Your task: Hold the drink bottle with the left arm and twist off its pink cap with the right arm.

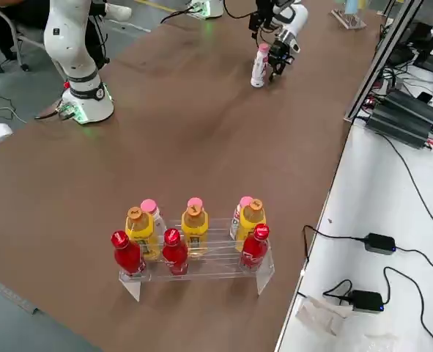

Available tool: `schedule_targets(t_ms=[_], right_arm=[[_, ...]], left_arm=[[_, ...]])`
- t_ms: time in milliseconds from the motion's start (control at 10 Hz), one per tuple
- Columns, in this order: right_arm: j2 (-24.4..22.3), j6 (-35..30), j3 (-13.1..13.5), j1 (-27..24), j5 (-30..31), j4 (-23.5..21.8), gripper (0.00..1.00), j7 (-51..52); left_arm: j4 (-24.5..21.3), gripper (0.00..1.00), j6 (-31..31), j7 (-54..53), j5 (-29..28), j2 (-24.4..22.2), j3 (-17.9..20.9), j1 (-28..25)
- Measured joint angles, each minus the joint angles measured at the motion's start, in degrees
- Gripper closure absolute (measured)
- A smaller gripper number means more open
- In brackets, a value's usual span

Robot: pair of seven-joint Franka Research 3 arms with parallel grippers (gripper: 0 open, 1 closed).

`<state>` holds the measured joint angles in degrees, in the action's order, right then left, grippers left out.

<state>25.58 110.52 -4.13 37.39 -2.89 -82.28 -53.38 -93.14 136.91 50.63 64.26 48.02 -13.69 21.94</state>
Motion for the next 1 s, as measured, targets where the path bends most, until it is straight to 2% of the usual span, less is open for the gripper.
schedule_targets(t_ms=[600, 1000], right_arm=[[0.29, 0.18, 0.03, 0.00, 0.02, 0.00, 0.07, -0.08], [0.57, 1.58, 0.02, 0.97, 1.63, 0.00, 0.09, -2.38]], left_arm=[[-0.02, 0.14, -0.05, 0.00, -0.89, 0.10, 0.01, 0.43], [-0.31, 0.31, -0.08, -1.11, -1.37, 0.23, 0.04, 0.42]])
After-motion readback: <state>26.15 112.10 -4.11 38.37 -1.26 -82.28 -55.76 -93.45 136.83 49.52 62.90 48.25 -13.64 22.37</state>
